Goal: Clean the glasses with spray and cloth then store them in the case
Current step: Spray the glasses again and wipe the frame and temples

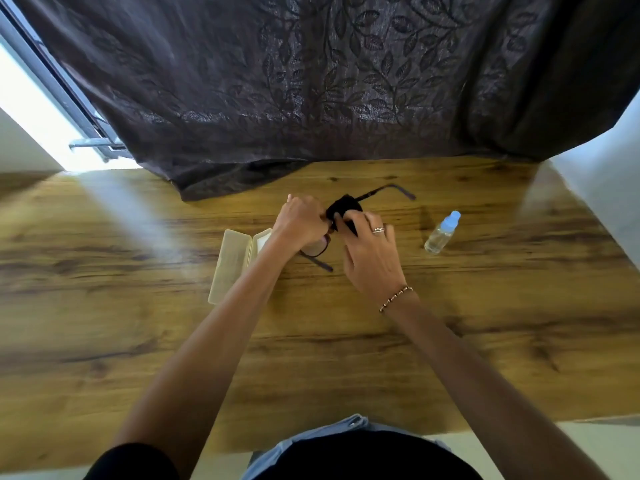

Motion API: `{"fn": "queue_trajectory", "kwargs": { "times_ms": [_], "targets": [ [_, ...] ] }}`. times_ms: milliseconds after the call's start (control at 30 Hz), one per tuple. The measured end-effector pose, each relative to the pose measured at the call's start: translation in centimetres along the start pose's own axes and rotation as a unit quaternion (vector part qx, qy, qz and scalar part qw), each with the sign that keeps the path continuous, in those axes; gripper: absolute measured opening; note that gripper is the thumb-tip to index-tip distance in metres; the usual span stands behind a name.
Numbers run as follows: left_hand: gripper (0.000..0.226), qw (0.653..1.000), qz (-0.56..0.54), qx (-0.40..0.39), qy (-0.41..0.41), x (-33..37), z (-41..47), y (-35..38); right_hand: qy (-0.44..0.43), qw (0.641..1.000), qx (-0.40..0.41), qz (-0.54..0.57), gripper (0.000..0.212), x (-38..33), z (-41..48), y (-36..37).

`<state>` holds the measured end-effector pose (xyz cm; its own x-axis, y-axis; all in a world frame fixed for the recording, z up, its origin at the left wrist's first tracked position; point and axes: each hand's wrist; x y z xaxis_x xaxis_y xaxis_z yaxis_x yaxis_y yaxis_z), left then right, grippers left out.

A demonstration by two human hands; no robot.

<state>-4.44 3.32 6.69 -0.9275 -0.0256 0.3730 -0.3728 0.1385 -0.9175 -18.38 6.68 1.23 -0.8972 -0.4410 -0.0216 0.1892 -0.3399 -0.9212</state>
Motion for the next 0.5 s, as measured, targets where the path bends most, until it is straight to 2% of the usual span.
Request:
{"fn": "queue_trajectory", "kwargs": {
  "times_ms": [133, 267, 400, 500],
  "targets": [
    [0.026, 1.000, -0.016, 0.020, 0.003, -0.2, 0.0, -0.1, 0.056, 0.997, -0.008, -0.053, 0.047, 0.7, 0.2, -0.5],
    [0.025, 1.000, 0.002, 0.019, -0.004, 0.2, -0.3, 0.3, 0.008, 0.999, 0.007, 0.040, 0.039, -0.3, -0.6, 0.0],
    [0.025, 1.000, 0.000, 0.016, 0.000, 0.1, -0.4, 0.4, 0.055, 0.998, -0.010, 0.010, 0.051, 0.6, 0.3, -0.6],
    [0.026, 0.999, -0.008, 0.032, -0.014, -0.3, -0.1, -0.1, 0.041, 0.999, 0.004, 0.029, 0.044, 0.0, -0.2, -0.5]
  ]
}}
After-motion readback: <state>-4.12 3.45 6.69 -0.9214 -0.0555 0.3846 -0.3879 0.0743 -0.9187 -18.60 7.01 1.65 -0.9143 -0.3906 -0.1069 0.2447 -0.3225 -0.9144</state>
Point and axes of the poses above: each hand's wrist, its own z-axis towards the middle knuckle, its own y-axis out of the palm, x = y × z, and after that the axes turned 1 degree about y, right-handed
